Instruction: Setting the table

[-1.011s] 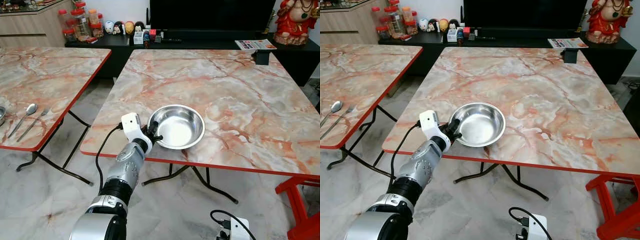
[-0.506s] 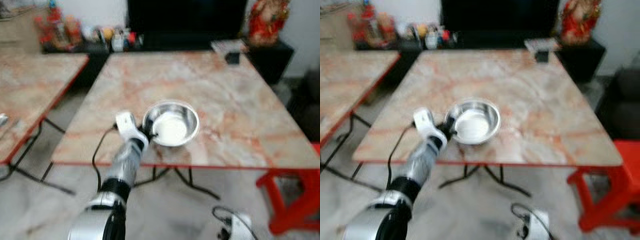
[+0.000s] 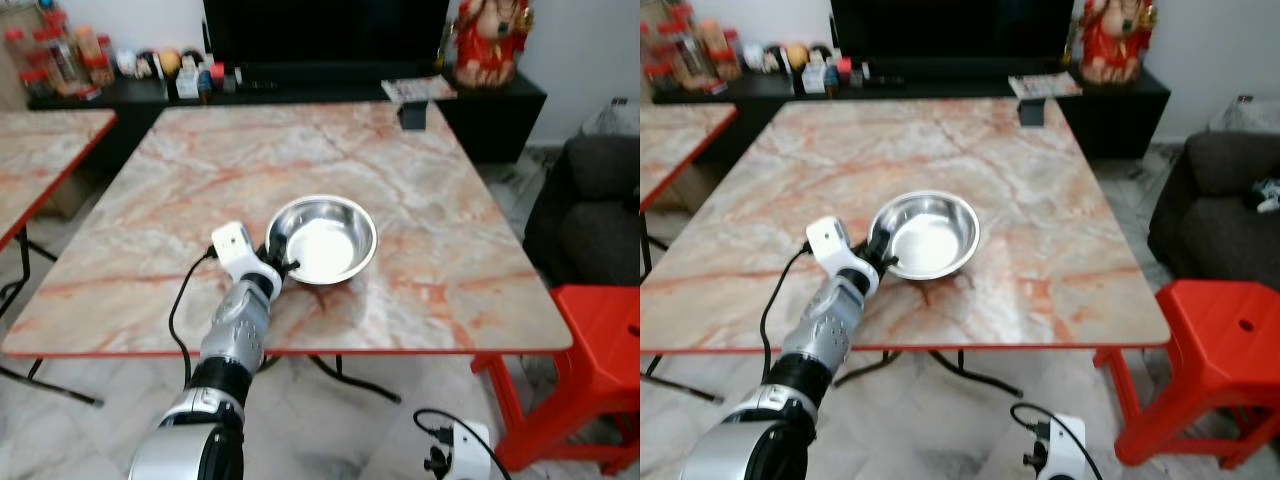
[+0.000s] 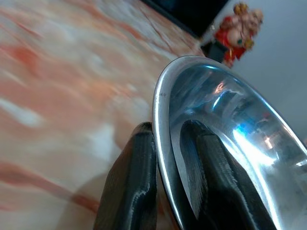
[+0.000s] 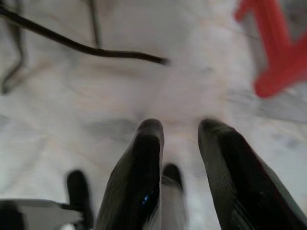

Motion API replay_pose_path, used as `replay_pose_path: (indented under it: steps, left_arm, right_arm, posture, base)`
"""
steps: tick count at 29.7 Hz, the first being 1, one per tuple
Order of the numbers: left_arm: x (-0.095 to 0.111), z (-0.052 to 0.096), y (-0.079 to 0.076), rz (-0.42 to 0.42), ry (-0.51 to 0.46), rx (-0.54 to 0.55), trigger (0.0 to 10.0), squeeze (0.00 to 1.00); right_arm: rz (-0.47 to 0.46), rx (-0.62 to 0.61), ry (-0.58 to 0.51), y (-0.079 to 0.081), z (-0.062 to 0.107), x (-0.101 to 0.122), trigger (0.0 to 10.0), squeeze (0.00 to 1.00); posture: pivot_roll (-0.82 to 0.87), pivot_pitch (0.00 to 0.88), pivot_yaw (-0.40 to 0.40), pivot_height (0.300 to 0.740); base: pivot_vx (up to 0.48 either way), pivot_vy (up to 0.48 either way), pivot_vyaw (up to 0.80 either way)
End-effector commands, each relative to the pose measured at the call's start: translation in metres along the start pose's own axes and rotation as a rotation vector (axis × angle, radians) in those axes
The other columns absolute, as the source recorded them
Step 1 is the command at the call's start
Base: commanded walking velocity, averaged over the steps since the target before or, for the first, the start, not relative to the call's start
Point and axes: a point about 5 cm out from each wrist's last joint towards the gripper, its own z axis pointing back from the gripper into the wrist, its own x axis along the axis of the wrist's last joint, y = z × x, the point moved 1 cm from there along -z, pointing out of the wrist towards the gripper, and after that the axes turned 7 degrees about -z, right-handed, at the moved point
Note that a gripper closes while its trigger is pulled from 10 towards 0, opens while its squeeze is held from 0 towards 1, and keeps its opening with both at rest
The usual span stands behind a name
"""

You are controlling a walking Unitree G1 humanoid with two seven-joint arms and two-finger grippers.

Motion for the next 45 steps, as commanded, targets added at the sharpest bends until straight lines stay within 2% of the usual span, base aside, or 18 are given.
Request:
replay_pose_path:
  steps: [1,3,8,12,17,19,24,35,42,45]
  left_arm:
    - [0.011,0.005,0.017,-0.031,-0.04,0.042,10.0,0.0]
    - [0.011,0.007,0.02,-0.029,-0.041,0.049,10.0,0.0]
    - [0.011,0.021,0.046,-0.058,-0.051,0.126,10.0,0.0]
    - [0.012,0.023,0.051,-0.062,-0.051,0.141,10.0,0.0]
    - [0.011,0.021,0.047,-0.068,-0.021,0.102,10.0,0.0]
    - [0.007,0.018,0.039,-0.064,0.024,0.042,10.0,0.0]
    - [0.001,0.015,0.028,-0.079,0.062,-0.029,10.0,0.0]
    - [0.0,0.015,0.026,-0.085,0.07,-0.024,10.0,0.0]
    - [-0.003,0.012,0.028,-0.124,0.087,0.033,10.0,0.0]
    - [-0.006,0.01,0.026,-0.115,0.095,0.043,10.0,0.0]
  right_arm:
    - [0.025,-0.001,0.0,0.001,0.0,0.0,10.0,0.0]
    - [0.034,0.0,-0.001,0.001,0.0,0.0,10.0,0.0]
    - [0.013,0.007,0.001,0.002,0.0,-0.001,10.0,0.0]
    - [0.009,0.008,0.001,0.002,0.0,-0.001,10.0,0.0]
    - [0.009,0.006,0.004,0.003,0.0,-0.001,10.0,0.0]
    - [0.002,0.003,0.003,0.003,0.0,0.0,10.0,0.0]
    - [-0.014,-0.007,0.001,0.002,0.0,0.0,10.0,0.0]
    - [-0.008,-0.004,0.001,0.001,0.0,0.0,10.0,0.0]
    - [-0.008,-0.004,0.008,0.001,0.0,-0.002,10.0,0.0]
    - [-0.009,-0.003,0.01,0.002,0.0,-0.002,10.0,0.0]
  posture:
    - [-0.03,0.0,0.003,0.74]
    - [-0.03,0.0,0.002,0.74]
    - [-0.02,0.0,0.0,0.74]
    - [-0.02,0.0,-0.004,0.74]
    - [-0.02,0.0,-0.001,0.74]
    - [-0.03,0.0,0.003,0.74]
    - [-0.03,0.0,0.006,0.74]
    - [-0.03,0.0,-0.001,0.74]
    - [-0.03,0.0,0.004,0.74]
    - [-0.03,0.0,0.004,0.74]
  base:
    - [0.0,0.0,0.0]
    - [0.0,0.0,0.0]
    - [0.0,0.0,0.64]
    - [0.0,0.0,0.0]
    - [0.0,0.0,0.0]
    - [0.0,0.0,0.0]
    - [0.0,0.0,-0.1]
    - [0.0,0.0,-0.11]
    - [0.0,0.0,0.0]
    - [0.0,0.0,0.0]
